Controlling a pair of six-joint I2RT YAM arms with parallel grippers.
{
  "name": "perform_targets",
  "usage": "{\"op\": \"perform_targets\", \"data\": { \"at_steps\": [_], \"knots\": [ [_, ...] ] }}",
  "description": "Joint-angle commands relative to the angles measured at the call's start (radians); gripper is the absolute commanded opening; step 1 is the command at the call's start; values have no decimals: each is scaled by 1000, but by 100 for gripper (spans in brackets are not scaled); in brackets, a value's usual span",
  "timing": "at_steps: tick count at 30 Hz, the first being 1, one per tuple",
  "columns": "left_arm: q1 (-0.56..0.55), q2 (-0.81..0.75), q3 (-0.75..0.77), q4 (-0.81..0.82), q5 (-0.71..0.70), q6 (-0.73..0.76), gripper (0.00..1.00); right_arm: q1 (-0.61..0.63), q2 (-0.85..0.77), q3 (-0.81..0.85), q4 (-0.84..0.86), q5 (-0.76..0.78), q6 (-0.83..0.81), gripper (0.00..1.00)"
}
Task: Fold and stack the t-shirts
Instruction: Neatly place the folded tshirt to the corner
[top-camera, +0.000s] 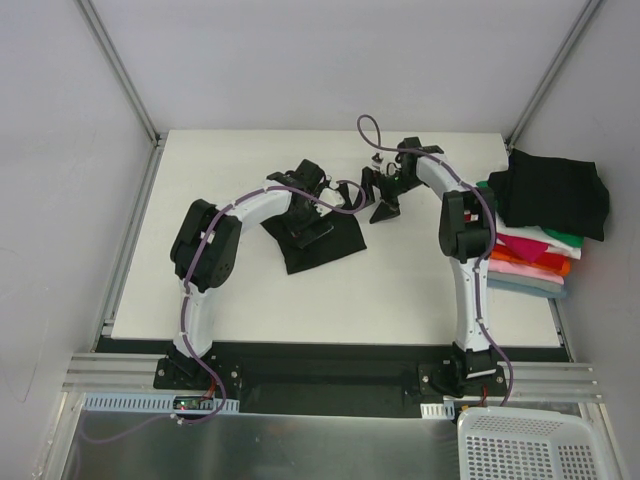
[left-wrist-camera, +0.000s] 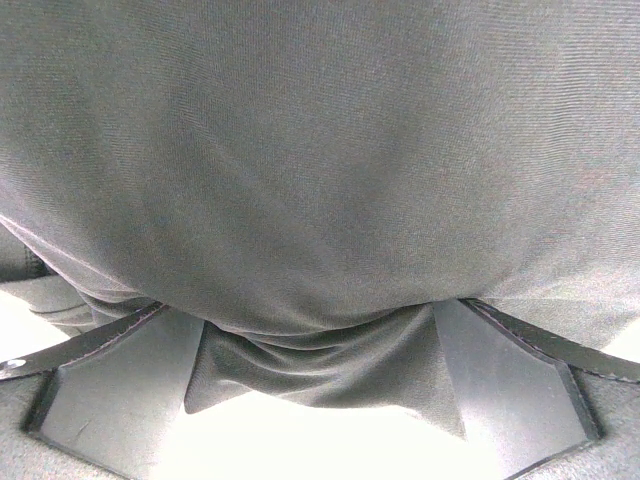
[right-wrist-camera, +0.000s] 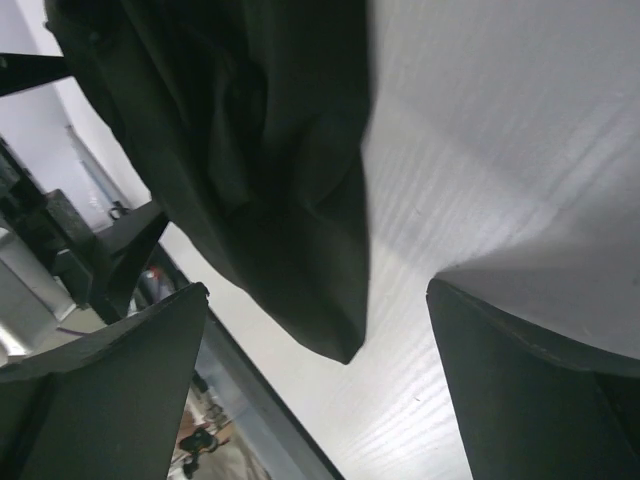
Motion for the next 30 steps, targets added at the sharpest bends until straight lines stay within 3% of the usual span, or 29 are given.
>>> {"op": "perform_targets", "data": {
  "at_steps": [1, 19, 30],
  "knots": [
    [-7, -12, 14, -27, 1, -19, 97, -1, 38, 47, -34, -71, -18, 97],
    [-58, 51, 92, -30, 1, -23, 98, 16, 120, 121, -6, -173, 1, 97],
    [-90, 97, 132, -37, 2, -29, 98, 34, 104, 66, 11, -189, -9, 96]
  ]
}}
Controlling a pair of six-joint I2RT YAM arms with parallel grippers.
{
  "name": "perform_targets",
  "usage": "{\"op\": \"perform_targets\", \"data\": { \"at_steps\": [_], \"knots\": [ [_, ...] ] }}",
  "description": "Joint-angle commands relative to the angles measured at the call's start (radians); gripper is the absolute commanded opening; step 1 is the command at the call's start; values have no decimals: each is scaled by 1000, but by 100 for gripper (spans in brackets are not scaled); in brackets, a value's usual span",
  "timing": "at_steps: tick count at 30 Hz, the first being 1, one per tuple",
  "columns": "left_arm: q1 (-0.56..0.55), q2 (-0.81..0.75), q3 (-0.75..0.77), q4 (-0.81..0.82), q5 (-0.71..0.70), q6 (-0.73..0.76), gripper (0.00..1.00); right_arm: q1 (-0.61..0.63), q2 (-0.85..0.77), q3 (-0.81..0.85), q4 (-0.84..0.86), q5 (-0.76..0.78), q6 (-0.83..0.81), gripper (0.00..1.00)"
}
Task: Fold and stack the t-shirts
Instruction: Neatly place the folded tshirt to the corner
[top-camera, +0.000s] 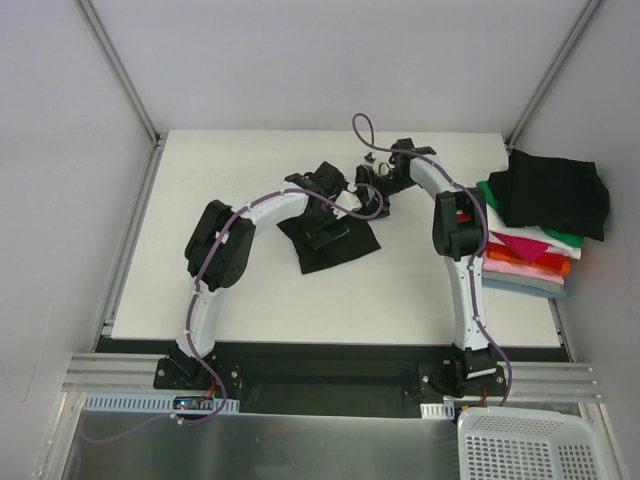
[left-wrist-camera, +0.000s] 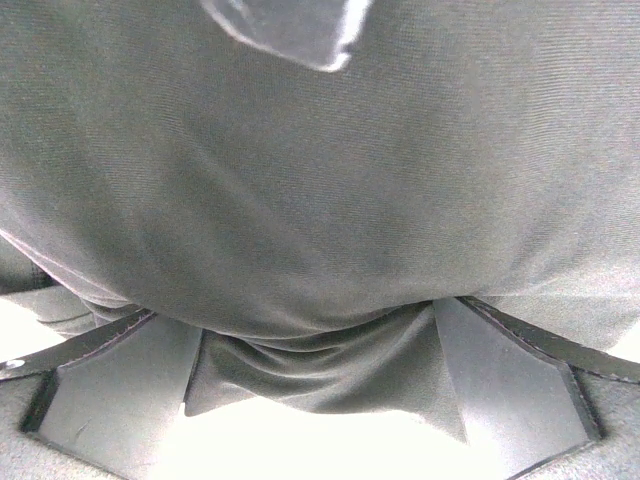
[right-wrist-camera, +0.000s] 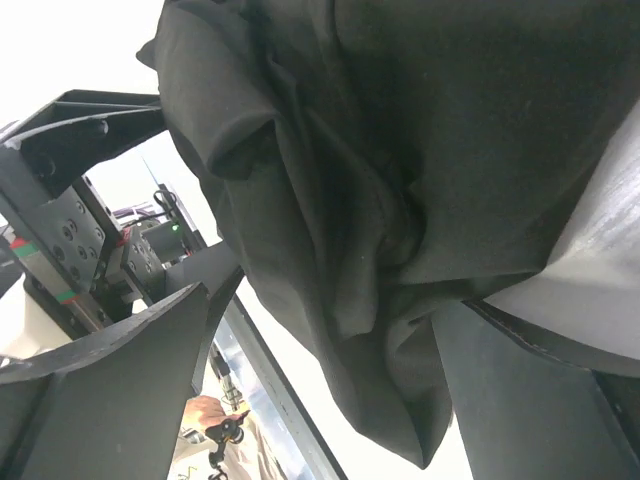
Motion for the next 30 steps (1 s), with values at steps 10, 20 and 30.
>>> {"op": "perform_targets", "data": {
  "at_steps": [10, 20, 30],
  "knots": [
    [-13, 26, 49, -28, 9, -16, 98, 40, -41, -130, 65, -37, -30, 97],
    [-13, 43, 74, -35, 6, -14, 98, 75, -62, -166, 67, -36, -53, 96],
    [-14, 58, 108, -40, 12, -19, 98, 124, -54, -170, 41, -62, -87, 97]
  ]
}}
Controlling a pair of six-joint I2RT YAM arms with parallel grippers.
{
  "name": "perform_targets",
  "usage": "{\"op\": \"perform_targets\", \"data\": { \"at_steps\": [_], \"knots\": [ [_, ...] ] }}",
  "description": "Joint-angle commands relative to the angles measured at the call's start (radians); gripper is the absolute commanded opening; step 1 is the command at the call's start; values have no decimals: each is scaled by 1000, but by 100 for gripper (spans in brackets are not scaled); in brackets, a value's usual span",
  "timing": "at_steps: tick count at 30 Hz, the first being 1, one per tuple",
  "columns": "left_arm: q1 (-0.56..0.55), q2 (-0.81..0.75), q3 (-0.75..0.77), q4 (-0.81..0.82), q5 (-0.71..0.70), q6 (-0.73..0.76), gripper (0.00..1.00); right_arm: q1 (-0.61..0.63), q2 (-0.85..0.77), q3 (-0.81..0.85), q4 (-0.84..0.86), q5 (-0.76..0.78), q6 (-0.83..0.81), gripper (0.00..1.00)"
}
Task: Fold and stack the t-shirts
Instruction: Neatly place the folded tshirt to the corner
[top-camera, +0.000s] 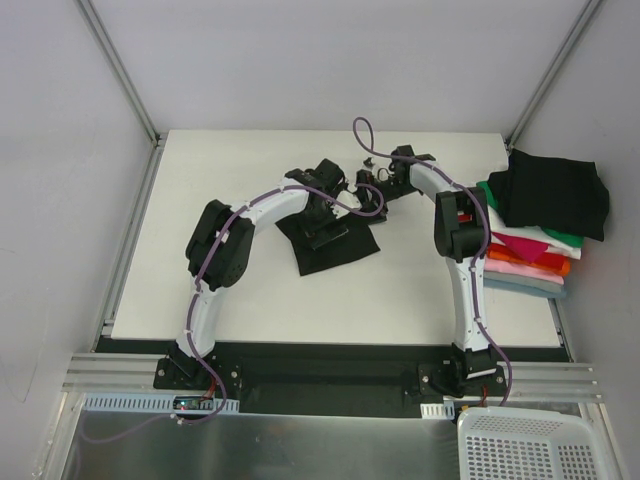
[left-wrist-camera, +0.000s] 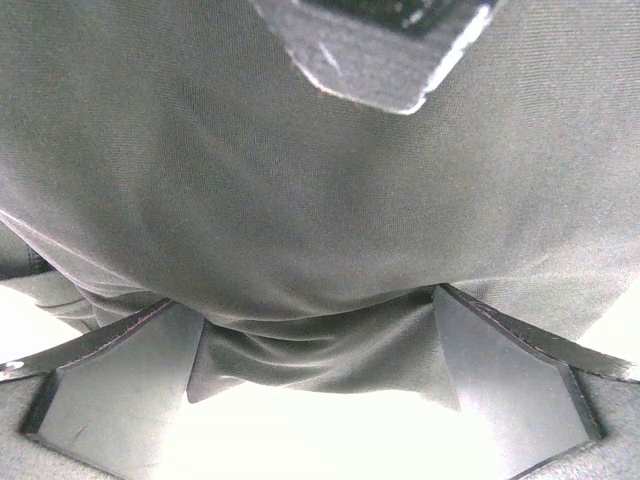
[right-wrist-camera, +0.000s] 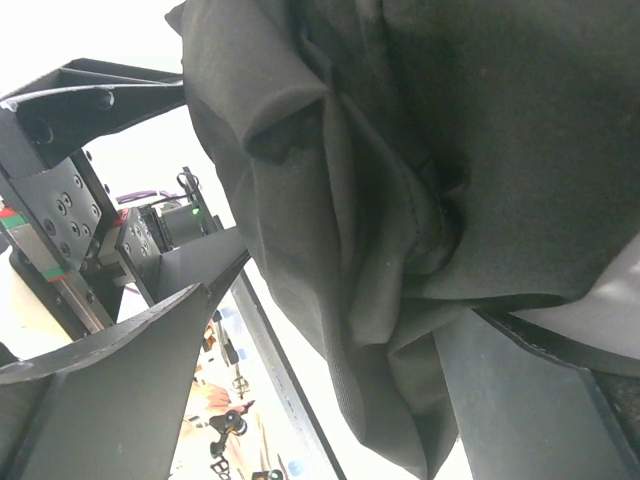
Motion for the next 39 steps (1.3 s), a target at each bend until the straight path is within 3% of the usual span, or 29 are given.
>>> {"op": "perform_targets", "data": {
  "at_steps": [1, 11, 19, 22, 33, 36, 37, 39],
  "knots": [
    [-15, 51, 58, 49, 9, -27, 98, 120, -9, -35, -63, 31, -84, 97],
    [-21, 107, 155, 32, 20, -37, 98, 141, 0, -35, -89, 19, -117, 97],
    [-27, 108, 144, 31, 20, -42, 98, 149, 0, -52, -94, 23, -133, 99],
    [-27, 90, 109, 29, 14, -37, 97, 149, -5, -61, -95, 34, -142, 93],
    [-26, 7, 43, 32, -37, -16, 97, 149, -19, -69, -104, 77, -160, 49],
    [-21, -22, 41, 32, -46, -14, 97, 148, -20, -68, -109, 80, -163, 17],
    [-18, -36, 43, 32, -48, -10, 97, 148, -20, -65, -112, 83, -166, 1],
    [-12, -53, 47, 31, -69, -5, 97, 148, -23, -63, -123, 95, -174, 1]
  ]
}}
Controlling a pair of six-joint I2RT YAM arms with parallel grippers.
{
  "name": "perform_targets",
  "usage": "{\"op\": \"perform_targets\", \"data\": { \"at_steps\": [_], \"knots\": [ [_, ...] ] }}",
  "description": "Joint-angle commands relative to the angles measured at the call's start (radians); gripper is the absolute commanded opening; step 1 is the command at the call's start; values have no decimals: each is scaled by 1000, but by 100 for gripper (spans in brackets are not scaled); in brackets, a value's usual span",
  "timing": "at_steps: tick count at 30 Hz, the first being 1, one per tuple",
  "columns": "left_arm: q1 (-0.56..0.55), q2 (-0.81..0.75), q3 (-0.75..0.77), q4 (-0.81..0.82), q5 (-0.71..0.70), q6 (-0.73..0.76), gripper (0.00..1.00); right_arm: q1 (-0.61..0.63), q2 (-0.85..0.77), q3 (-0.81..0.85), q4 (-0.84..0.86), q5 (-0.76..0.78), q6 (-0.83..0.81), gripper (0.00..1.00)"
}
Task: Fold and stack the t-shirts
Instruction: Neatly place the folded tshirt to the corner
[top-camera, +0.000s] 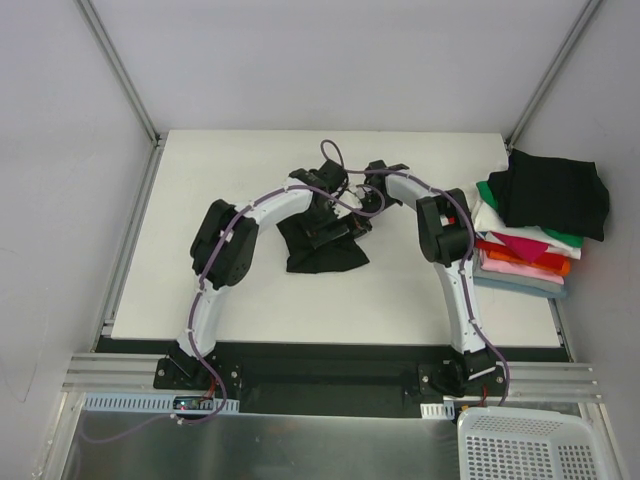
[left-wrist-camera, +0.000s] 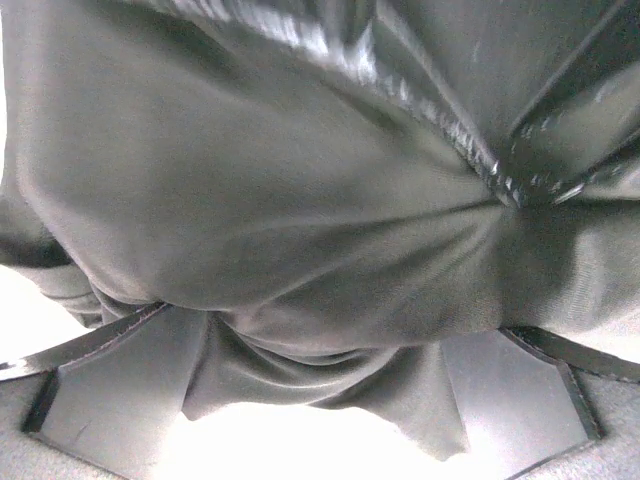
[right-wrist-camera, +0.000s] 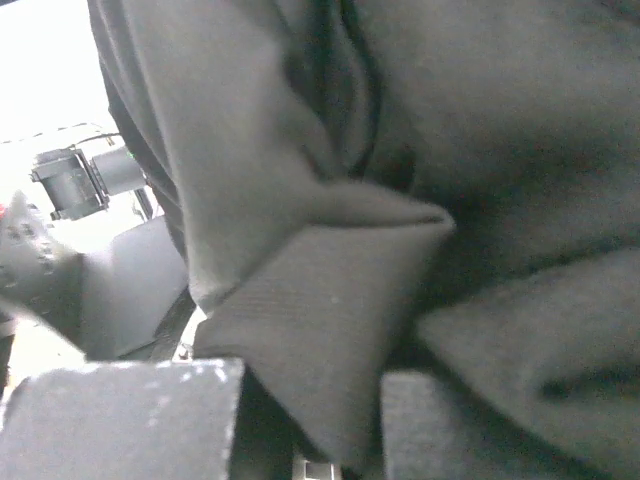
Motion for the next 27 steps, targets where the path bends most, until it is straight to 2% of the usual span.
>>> {"op": "perform_targets", "data": {
  "at_steps": [1, 11, 21, 27],
  "knots": [
    [-5, -97, 9, 56, -39, 5, 97, 22, -25, -4, -54, 26, -49, 1],
    [30, -173, 58, 54, -117, 67, 97, 4, -105, -35, -62, 78, -77, 1],
    [125, -195, 84, 57, -151, 91, 97, 1, -280, -86, -108, 366, -107, 1],
    [162, -180, 92, 59, -155, 97, 98, 1, -323, -99, -134, 452, -112, 1]
  ]
}}
